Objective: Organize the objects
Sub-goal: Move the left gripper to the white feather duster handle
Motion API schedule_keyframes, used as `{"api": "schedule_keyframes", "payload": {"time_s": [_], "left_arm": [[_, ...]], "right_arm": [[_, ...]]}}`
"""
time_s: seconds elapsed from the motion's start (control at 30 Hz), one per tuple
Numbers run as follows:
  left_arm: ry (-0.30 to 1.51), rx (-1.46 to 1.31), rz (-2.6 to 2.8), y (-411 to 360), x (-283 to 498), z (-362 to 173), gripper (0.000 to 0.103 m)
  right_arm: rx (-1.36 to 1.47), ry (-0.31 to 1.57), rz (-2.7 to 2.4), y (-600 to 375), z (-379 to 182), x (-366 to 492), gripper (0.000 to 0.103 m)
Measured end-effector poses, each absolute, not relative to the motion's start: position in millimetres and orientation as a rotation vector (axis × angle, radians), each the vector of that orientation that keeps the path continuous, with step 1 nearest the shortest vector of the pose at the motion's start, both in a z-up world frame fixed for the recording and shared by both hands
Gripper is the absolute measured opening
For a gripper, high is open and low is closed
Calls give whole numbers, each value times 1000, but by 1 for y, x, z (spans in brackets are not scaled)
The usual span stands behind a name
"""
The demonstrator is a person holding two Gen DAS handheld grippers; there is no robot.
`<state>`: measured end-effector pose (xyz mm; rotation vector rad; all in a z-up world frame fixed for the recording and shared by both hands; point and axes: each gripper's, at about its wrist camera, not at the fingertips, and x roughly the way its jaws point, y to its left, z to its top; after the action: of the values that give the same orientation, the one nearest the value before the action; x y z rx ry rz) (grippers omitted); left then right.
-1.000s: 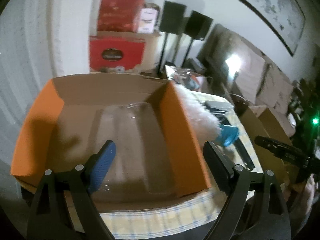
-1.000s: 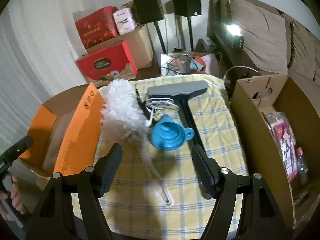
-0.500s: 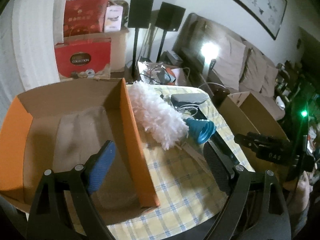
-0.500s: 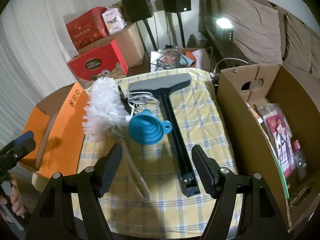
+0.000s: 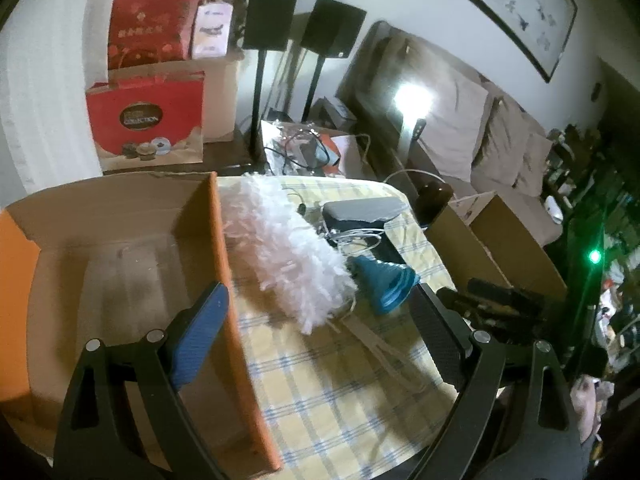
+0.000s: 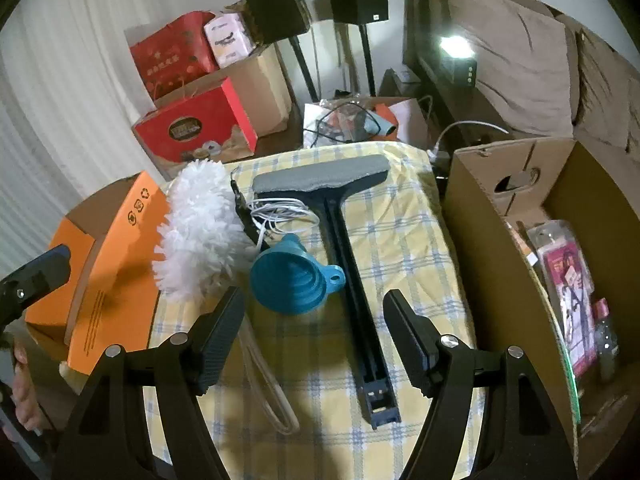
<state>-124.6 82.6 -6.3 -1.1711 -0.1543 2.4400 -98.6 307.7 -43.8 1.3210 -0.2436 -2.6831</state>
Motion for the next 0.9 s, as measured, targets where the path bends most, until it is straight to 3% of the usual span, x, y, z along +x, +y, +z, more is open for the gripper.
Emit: {"api": "schedule_keyframes", "payload": {"time_s": [0.17,0.23,0.33,0.5,0.9], "left_arm": [[-135,-1201,2399,104,-138,-11,83],[-112,-1220,2396,112,-143,-15,68],[-98,-1255,2378,123,-151,-23,60],[-44,-1332,2379,138,-162,-39,46],[50,-1520,2420,156,-185,-85,52]], "right_arm": [[1312,-211,-2656,300,-49,-95,74],[1320,-181,-2638,294,-53,-92,74],[1344,-153,-2603,285,-63,-89,73],[1405,-186,-2524,279,-84,-88,56],[1422,-172,-2480,264,-106,-85,52]]}}
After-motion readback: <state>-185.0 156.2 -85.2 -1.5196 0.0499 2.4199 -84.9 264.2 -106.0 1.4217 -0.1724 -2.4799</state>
